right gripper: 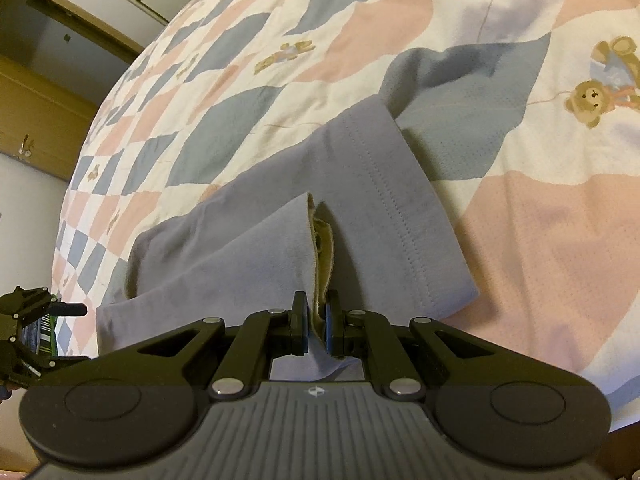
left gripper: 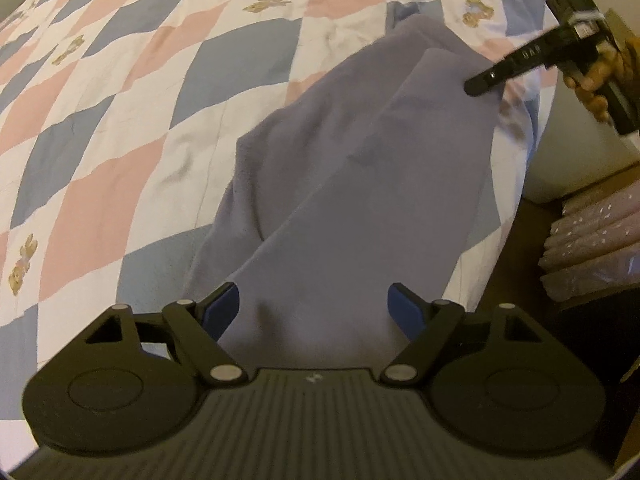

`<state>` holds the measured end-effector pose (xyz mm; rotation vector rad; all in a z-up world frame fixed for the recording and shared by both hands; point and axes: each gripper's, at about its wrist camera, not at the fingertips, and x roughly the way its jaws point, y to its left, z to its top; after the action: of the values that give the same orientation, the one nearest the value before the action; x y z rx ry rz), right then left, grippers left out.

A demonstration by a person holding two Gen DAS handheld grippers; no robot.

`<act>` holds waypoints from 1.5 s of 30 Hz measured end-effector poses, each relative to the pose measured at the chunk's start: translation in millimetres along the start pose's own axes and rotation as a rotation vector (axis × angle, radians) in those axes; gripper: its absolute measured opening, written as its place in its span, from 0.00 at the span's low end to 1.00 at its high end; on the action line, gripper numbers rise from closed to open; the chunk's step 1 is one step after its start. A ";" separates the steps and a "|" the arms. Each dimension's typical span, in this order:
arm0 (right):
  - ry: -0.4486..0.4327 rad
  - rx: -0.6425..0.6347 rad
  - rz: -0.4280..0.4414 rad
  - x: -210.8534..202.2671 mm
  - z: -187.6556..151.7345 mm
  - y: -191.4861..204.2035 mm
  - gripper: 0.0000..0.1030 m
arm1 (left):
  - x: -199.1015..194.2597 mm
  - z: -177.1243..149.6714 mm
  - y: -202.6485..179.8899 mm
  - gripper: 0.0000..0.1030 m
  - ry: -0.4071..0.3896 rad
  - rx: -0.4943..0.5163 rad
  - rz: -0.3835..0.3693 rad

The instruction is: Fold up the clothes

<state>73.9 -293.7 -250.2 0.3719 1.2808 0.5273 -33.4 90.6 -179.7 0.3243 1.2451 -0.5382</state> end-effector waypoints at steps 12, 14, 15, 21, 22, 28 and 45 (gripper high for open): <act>0.012 -0.026 -0.012 -2.0 2.0 2.4 0.07 | 7.7 -13.8 8.8 0.77 0.040 -0.127 0.215; 0.014 -0.028 -0.014 -2.4 2.2 2.2 0.07 | 10.1 -15.4 12.8 0.77 0.057 -0.163 0.262; 0.014 -0.030 -0.014 -2.7 2.6 2.0 0.07 | 9.2 -15.6 13.4 0.77 0.057 -0.178 0.267; 0.002 -0.045 -0.026 -7.4 8.7 -0.1 0.07 | 8.3 -18.4 16.0 0.79 0.069 -0.226 0.308; -0.002 -0.048 -0.029 -8.7 10.4 -0.9 0.07 | 8.6 -17.7 14.2 0.79 0.067 -0.226 0.302; -0.023 -0.065 -0.045 -16.9 23.5 -7.6 0.07 | 10.6 -13.5 3.3 0.79 0.053 -0.229 0.266; -0.025 -0.077 -0.054 -23.9 46.3 -33.5 0.07 | 19.1 -1.3 -3.6 0.79 0.069 -0.248 0.258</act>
<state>119.5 -333.6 -237.4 0.2778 1.2399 0.5229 -32.2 84.2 -198.1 0.2902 1.2975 -0.1499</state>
